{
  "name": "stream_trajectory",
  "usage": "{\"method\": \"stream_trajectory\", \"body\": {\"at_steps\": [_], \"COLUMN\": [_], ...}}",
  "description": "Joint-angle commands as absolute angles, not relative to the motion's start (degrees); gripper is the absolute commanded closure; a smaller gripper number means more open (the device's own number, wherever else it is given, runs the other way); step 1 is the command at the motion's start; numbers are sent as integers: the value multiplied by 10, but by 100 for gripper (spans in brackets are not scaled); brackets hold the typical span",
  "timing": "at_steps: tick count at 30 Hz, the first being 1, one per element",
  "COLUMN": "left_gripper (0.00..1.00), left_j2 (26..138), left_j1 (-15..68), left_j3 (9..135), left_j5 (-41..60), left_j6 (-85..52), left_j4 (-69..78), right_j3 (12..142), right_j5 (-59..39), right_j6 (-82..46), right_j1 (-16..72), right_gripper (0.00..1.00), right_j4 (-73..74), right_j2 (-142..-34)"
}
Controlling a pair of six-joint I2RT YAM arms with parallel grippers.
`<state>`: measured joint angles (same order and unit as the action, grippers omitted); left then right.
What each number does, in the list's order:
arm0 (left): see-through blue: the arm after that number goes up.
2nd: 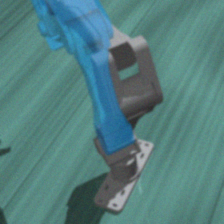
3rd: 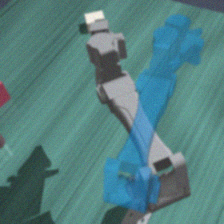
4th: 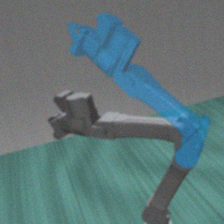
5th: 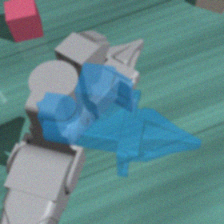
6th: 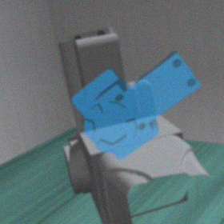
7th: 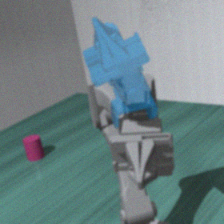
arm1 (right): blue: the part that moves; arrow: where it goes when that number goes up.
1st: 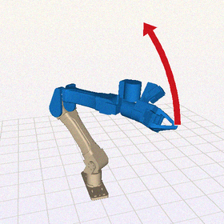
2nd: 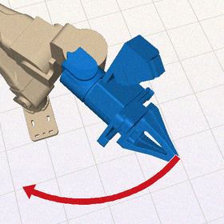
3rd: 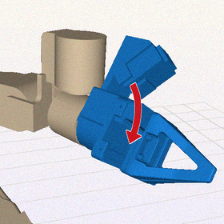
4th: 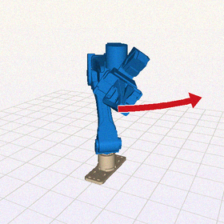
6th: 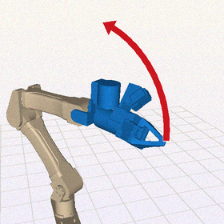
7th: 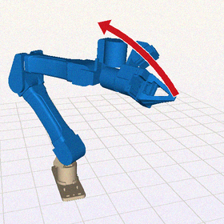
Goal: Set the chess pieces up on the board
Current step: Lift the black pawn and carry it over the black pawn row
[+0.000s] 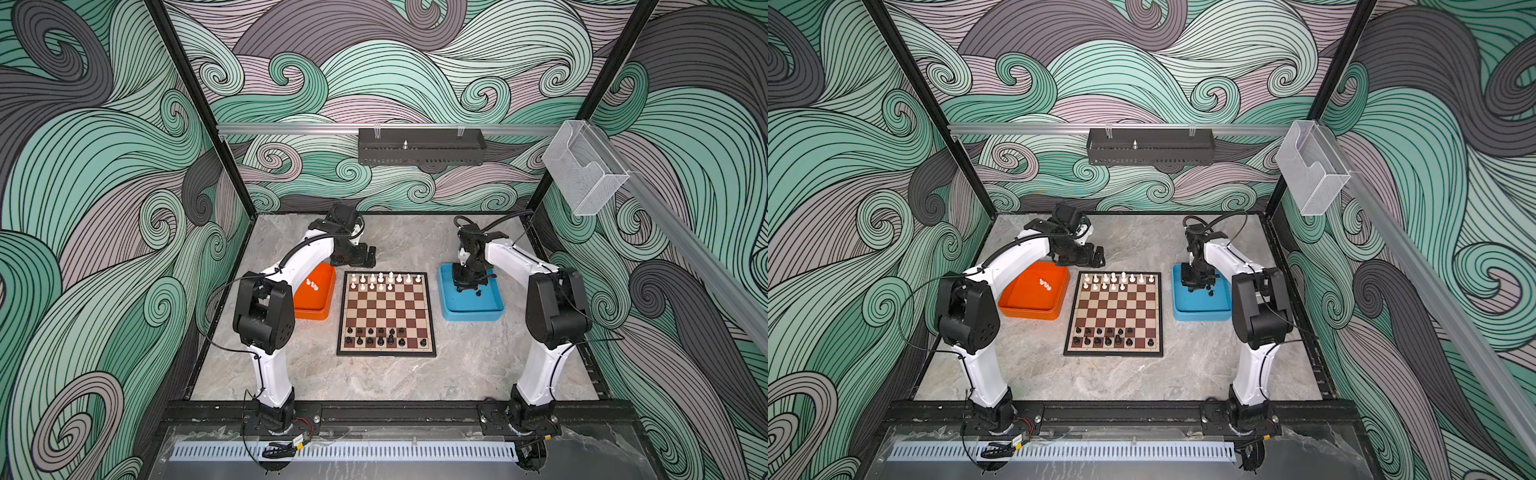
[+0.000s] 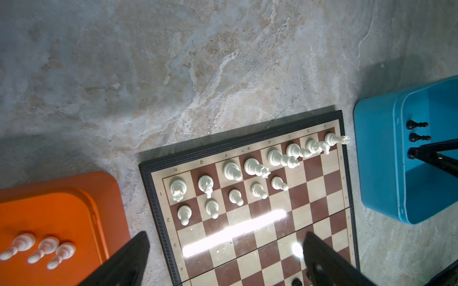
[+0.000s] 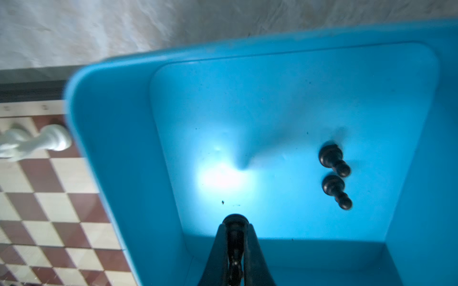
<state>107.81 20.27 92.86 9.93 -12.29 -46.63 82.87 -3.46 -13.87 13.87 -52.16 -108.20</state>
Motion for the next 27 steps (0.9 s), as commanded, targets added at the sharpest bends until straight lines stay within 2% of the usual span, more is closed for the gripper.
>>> {"method": "stream_trajectory", "body": {"at_steps": [1, 9, 20, 27], "left_gripper": [1, 1, 1, 1], "left_j2": [1079, 1069, 1059, 1057], "left_j1": [188, 141, 117, 114], "left_j3": [926, 914, 907, 906], "left_j5": [80, 74, 73, 74], "left_j6": [-130, -129, -133, -135], "left_j4": [-471, -466, -466, -468], "right_j3": [857, 861, 802, 776], "right_j5": [-24, -43, -65, -62], "right_j6": [-128, -141, -218, -243], "right_j1": [153, 227, 410, 462], "right_gripper": [91, 91, 91, 91], "right_j4": [-567, -610, -608, -594], "right_j2": [-1045, -993, -973, -977]}}
